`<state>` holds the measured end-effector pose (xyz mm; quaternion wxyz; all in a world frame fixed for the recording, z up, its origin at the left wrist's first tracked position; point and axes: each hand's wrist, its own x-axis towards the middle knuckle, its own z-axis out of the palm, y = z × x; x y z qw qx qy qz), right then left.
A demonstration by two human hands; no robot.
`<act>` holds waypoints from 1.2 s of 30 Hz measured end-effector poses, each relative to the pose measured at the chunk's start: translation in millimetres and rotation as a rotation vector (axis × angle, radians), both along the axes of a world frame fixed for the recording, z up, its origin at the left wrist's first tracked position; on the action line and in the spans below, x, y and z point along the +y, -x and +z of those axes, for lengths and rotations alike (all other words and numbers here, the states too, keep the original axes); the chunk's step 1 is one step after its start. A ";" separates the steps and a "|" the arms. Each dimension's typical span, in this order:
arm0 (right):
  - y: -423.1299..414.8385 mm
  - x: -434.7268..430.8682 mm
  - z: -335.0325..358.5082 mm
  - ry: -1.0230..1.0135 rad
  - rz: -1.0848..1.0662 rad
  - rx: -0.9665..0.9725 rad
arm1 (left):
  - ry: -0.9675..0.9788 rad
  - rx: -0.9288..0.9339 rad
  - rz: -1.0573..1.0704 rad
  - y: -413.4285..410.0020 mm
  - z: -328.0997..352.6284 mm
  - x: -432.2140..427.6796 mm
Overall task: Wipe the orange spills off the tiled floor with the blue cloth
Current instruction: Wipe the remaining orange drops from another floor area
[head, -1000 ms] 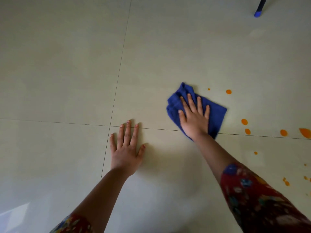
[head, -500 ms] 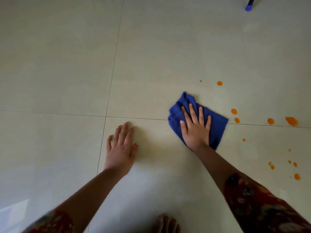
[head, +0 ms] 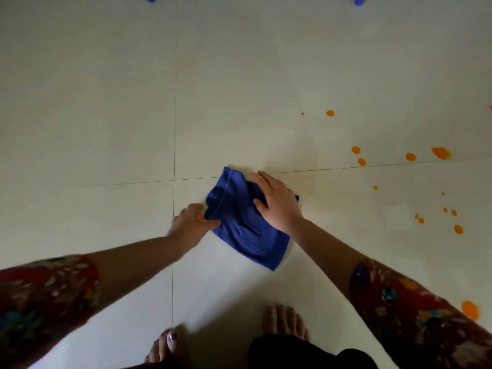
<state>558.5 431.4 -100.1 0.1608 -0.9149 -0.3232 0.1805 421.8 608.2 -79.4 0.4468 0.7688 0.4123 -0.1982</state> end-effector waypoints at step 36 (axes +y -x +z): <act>62.8 -242.9 101.3 -0.384 -0.649 0.460 | 0.045 -0.304 -1.221 -107.4 63.8 -146.4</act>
